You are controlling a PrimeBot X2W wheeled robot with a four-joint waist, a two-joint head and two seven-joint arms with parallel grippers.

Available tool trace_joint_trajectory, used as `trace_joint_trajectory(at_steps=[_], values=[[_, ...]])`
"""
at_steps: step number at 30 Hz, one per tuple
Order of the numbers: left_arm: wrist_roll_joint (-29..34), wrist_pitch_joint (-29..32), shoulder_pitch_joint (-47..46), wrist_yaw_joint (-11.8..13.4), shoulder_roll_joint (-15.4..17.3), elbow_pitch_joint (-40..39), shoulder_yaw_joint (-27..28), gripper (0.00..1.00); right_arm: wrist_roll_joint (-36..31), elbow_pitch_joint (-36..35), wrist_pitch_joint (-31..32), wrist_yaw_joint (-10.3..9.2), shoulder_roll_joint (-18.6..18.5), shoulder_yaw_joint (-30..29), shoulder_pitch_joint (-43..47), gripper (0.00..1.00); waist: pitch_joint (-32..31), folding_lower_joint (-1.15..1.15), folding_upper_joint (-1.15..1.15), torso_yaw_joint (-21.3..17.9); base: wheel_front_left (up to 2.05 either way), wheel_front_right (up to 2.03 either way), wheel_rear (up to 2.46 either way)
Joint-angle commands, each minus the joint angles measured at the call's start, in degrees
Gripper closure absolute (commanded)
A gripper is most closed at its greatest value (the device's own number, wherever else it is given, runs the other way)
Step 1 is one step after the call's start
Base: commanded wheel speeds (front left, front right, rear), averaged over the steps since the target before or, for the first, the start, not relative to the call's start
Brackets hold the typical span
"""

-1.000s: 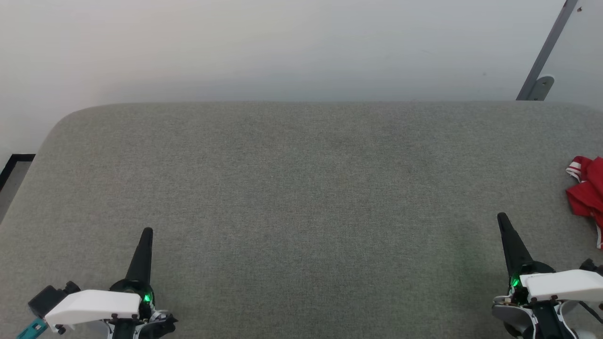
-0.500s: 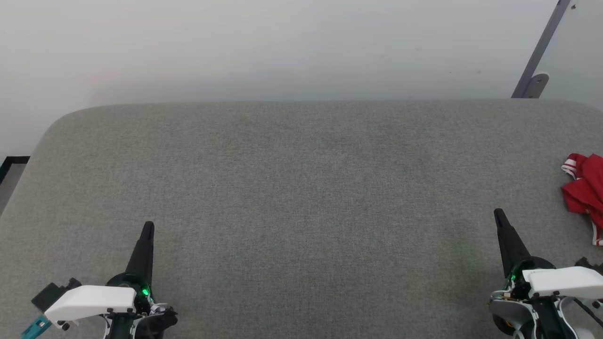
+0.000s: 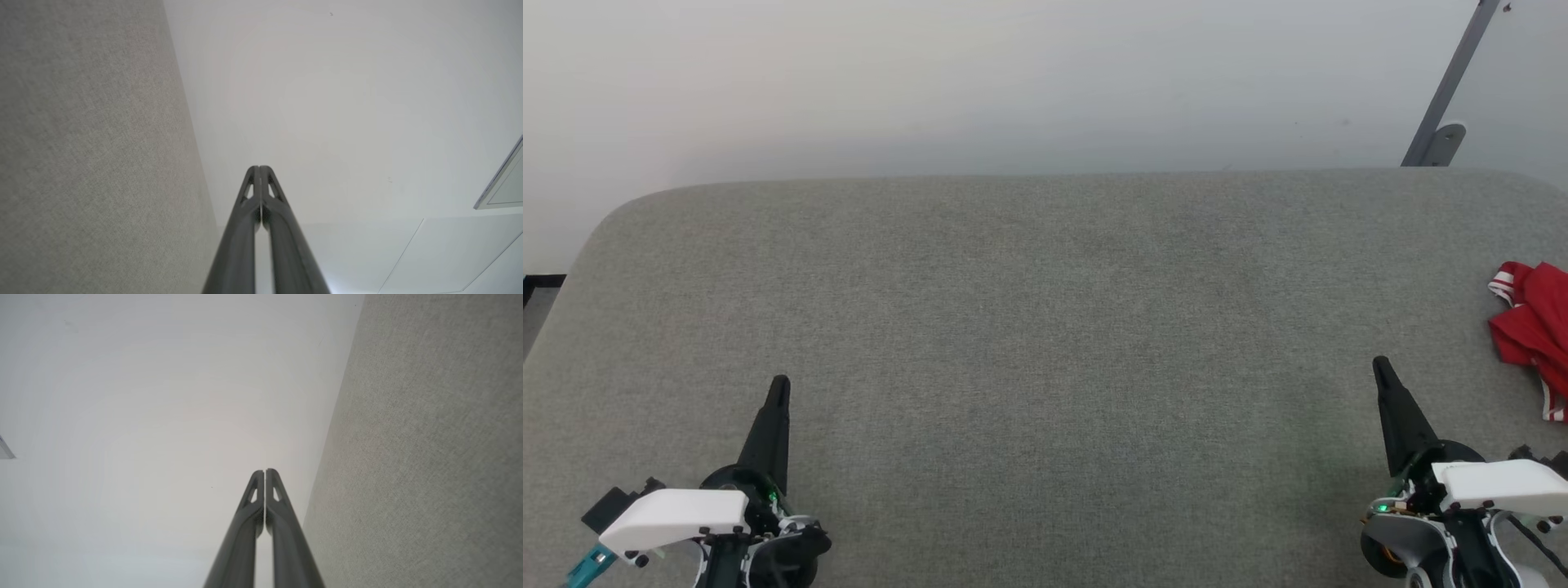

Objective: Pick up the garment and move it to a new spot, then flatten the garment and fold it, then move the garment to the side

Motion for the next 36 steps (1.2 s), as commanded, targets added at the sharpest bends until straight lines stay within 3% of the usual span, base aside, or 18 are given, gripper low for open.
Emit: trace_joint_trajectory(at_steps=[1, 36], values=[[-0.66, 0.45, -0.89, 0.1, -0.04, -0.03, 0.24, 1.0, 0.69, 0.29, 0.29, 0.02, 0.32, -0.13, -0.9, 1.0, 0.01, 0.0, 0.0, -0.03, 0.0, 0.0, 0.0], [-0.66, 1.0, -1.03, 0.1, -0.48, 0.07, 0.78, 1.0, 1.25, 0.3, 0.38, 0.02, 0.33, -0.1, -0.72, 1.0, 0.02, 0.0, 0.0, -0.14, 0.0, 0.0, 0.0]])
